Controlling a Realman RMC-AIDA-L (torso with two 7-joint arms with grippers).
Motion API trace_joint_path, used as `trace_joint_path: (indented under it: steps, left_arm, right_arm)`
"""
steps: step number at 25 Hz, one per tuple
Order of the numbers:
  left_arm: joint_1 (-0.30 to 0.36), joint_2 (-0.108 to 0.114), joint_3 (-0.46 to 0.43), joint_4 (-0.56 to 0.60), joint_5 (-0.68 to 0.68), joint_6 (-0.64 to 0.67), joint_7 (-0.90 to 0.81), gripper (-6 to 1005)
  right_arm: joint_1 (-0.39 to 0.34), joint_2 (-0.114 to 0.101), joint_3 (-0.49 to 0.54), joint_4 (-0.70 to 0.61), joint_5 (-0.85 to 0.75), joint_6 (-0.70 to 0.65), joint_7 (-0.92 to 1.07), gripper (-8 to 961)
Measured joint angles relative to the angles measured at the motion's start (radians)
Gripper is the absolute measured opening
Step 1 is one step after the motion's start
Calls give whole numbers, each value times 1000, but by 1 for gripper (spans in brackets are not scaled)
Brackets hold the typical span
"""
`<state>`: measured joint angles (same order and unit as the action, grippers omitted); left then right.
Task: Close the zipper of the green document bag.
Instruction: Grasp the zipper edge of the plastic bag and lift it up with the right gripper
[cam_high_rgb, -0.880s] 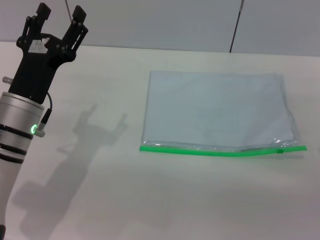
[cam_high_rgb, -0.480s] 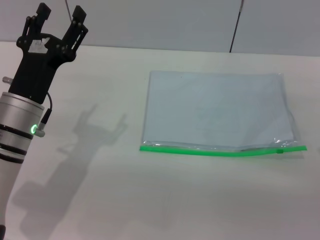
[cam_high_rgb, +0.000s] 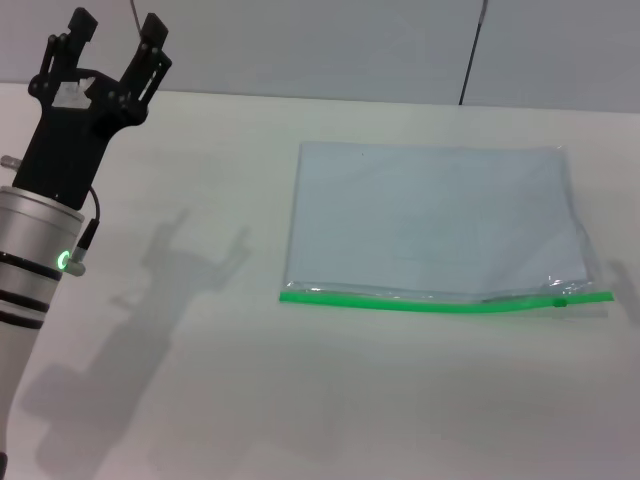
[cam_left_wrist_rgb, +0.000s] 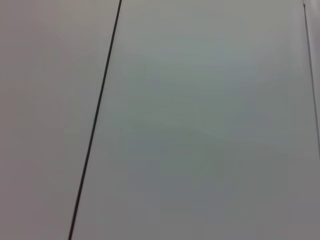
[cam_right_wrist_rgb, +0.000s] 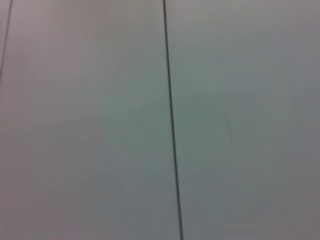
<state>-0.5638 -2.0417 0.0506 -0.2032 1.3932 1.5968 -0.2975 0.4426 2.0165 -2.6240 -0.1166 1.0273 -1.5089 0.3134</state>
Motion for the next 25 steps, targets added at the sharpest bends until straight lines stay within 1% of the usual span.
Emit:
trace_joint_path:
  steps: [4,7,10,13,19,22,25]
  left_arm:
    - [2,1,0,2,-2,0,0,856]
    - [2,1,0,2,-3,0,0,855]
    - [1,1,-1,3,-4,-1,0,854]
    - [1,2,-2,4,-5,-3,0,852]
    - [1,2,-5,4,-6,-6,0,850]
    - [1,3,-7,5,-7,-8,0,848]
    - [1,3,-7,5,-7,-9,0,847]
  right_arm:
    - [36,-2,-5,160,-87,29,255,710]
    - [53,-3,-7,268,-149,31,398,709]
    - [64,-14,-8,372,-231,45,534,708]
    - [65,-18,-9,399,-268,60,556,708]
    - [84,-20,-10,430,-384,137,594,708]
    - [93,-19,-13,431,-423,156,548,708]
    - [94,-11,-14,432,-426,172,459,708]
